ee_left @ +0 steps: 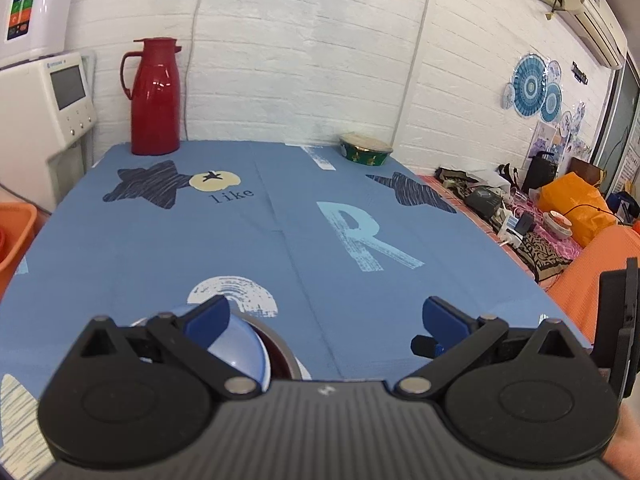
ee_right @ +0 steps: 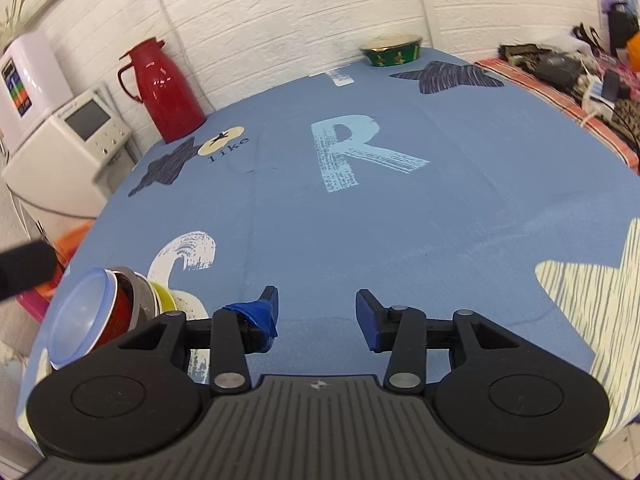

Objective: Organize plates and bowls

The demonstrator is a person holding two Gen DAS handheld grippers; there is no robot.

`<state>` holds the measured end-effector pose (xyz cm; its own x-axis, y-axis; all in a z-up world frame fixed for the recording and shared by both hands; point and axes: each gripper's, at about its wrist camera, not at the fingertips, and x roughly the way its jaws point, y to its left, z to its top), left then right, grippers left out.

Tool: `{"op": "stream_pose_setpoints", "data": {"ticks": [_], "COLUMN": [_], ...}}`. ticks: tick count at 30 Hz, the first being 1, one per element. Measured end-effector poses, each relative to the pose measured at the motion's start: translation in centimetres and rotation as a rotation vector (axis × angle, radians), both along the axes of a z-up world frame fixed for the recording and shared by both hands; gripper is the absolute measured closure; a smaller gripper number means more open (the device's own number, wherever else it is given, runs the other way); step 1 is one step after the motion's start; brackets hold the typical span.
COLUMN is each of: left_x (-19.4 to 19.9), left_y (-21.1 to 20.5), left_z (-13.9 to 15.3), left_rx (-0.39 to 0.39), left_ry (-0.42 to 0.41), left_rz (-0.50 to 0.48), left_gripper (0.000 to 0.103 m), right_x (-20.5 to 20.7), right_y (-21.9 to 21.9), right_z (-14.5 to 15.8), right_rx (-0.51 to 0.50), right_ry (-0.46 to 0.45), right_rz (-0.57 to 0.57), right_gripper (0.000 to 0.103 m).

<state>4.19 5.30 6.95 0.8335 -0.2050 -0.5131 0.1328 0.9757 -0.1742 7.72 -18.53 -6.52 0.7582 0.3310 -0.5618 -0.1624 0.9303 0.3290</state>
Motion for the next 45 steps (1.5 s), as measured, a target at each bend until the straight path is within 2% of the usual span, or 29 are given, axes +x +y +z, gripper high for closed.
{"op": "stream_pose_setpoints", "data": {"ticks": [5, 10, 15, 20, 23, 27, 36, 40, 45], "left_x": [-1.3, -2.9, -4.3, -5.5, -6.1, -6.3, -6.7, -7.3, -8.1], "left_y": [-1.6, -2.9, -3.1, -3.3, -3.6, -3.8, -4.8, -4.5, -3.7], "left_z": [-0.8, -2.1, -3.8, -5.5, -6.4, -7.1, -8.2, -8.4, -8.7], "left_rx": [0.009, 0.034, 0.02, 0.004, 0.022, 0.026, 0.036, 0.033, 0.007], "left_ry": [0.017, 0.041, 0.082, 0.118, 0.131, 0.14, 0.173, 0.182, 0.194], "left_rz": [-0.031, -0.047, -0.04, -0.028, -0.015, 0.002, -0.037, -0.026, -0.002], "left_gripper": [0.001, 0.001, 0.001, 0.001, 0.001, 0.001, 0.001, 0.001, 0.001], "right_x": [-1.2, -3.2, -4.1, -4.4, -4.7, -6.2, -8.4, -8.9, -9.2], "right_y": [-0.7, -0.7, -1.3, -1.1, -0.4, 0.3, -0.5, -0.8, -1.5], "right_z": [0.0, 0.5, 0.6, 0.0, -0.6, -1.2, -1.6, -1.7, -2.7], "right_rx": [0.033, -0.054, -0.095, -0.149, -0.208, -0.247, -0.263, -0.292, -0.264], "right_ry": [0.017, -0.046, -0.072, -0.054, -0.019, -0.017, -0.034, -0.058, -0.028], "right_rz": [0.003, -0.029, -0.076, -0.1, -0.076, -0.052, -0.097, -0.127, -0.131], "right_gripper": [0.074, 0.072, 0.071, 0.07, 0.07, 0.069, 0.069, 0.068, 0.068]}}
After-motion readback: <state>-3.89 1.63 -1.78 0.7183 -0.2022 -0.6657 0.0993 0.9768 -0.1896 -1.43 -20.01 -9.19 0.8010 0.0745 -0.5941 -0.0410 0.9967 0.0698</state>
